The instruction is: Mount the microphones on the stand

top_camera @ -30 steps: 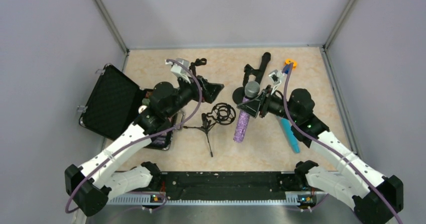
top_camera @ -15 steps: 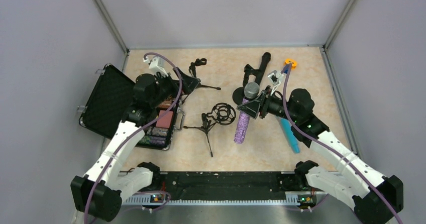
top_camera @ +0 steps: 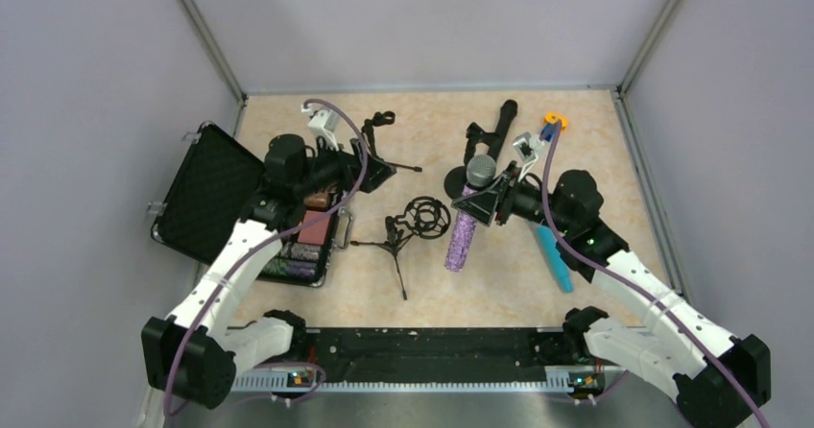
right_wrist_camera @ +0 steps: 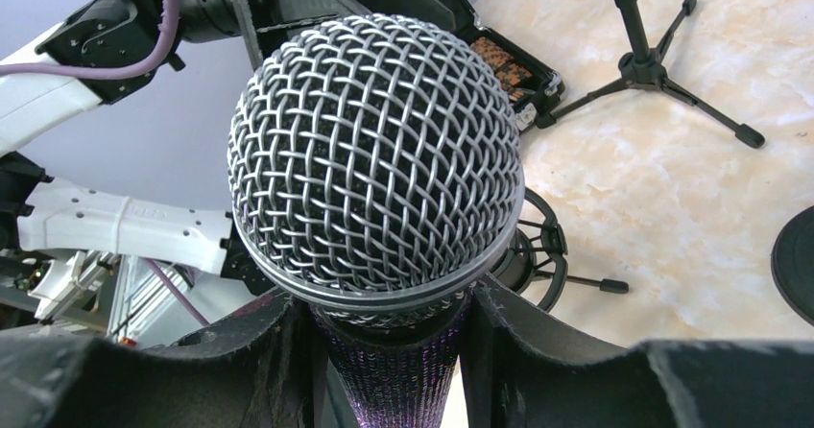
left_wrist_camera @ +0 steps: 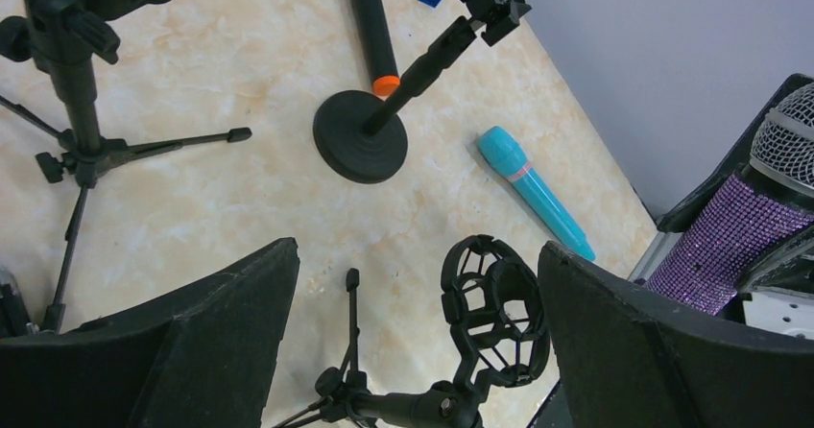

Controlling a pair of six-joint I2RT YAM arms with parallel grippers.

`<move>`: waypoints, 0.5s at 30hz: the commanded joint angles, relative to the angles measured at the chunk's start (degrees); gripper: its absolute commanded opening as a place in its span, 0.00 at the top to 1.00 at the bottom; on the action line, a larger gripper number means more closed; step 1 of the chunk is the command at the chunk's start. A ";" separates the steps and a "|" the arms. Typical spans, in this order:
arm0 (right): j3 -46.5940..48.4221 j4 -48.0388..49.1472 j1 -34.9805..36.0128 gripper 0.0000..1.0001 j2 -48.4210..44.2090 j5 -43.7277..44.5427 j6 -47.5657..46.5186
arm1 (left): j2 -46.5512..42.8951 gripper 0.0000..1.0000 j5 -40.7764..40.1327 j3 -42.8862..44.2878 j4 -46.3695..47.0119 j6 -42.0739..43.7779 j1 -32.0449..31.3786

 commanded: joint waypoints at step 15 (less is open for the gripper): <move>2.21 10.46 -0.36 1.00 3.84 -2.99 3.64 | 7.42 0.01 7.87 13.97 -4.76 4.45 0.05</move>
